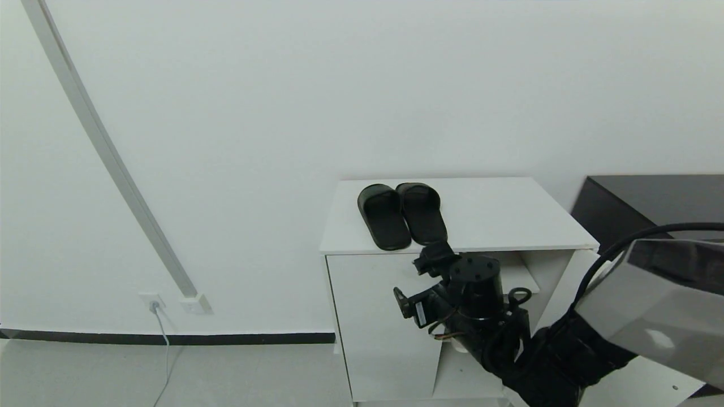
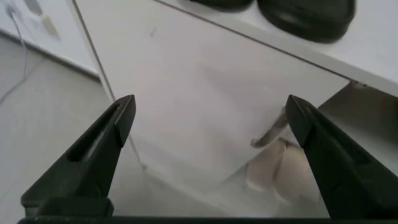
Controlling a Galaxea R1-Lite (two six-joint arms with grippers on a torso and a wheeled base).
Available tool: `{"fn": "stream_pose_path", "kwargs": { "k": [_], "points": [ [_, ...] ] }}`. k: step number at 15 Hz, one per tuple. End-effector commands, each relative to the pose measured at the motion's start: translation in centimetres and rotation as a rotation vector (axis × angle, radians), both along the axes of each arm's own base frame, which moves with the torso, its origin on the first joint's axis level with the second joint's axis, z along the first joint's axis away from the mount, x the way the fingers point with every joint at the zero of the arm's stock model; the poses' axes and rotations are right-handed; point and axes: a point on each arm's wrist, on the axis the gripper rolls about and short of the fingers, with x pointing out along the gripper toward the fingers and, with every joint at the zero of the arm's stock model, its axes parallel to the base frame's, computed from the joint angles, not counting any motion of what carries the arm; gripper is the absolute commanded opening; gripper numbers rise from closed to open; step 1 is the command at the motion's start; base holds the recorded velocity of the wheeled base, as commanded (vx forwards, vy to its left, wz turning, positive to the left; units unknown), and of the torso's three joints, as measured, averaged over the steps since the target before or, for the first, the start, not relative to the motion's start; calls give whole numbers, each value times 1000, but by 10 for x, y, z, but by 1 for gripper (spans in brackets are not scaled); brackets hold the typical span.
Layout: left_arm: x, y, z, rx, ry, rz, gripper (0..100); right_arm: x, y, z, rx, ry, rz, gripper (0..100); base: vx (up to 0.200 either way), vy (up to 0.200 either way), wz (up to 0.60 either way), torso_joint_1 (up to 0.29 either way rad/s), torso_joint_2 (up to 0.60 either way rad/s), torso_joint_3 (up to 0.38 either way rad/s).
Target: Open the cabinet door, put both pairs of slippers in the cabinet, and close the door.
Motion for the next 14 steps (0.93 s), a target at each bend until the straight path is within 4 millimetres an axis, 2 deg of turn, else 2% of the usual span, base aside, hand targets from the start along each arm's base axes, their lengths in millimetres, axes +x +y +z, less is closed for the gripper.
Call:
{"fn": "stream_pose_path", "kwargs": {
  "k": [1,3,4,6,9,12,14],
  "points": [
    [0,0,0,-1,0,0,0,2,7,76,138,-41,-44,100,0,0,0,0,0,0],
    [0,0,0,-1,0,0,0,8,14,101,212,-14,-118,100,0,0,0,0,0,0],
    [0,0,0,-2,0,0,0,11,17,98,244,1,-158,100,0,0,0,0,0,0],
    [0,0,1,-2,-1,2,0,15,20,79,233,-2,-192,100,0,0,0,0,0,0],
    [0,0,1,-2,-1,0,0,12,18,74,180,-77,-143,100,0,0,0,0,0,0],
    [0,0,0,-2,0,0,0,10,16,68,162,-65,-132,100,0,0,0,0,0,0],
    [0,0,1,-2,-1,0,0,10,15,66,155,-57,-131,100,200,0,0,-2,5,5]
  ]
}}
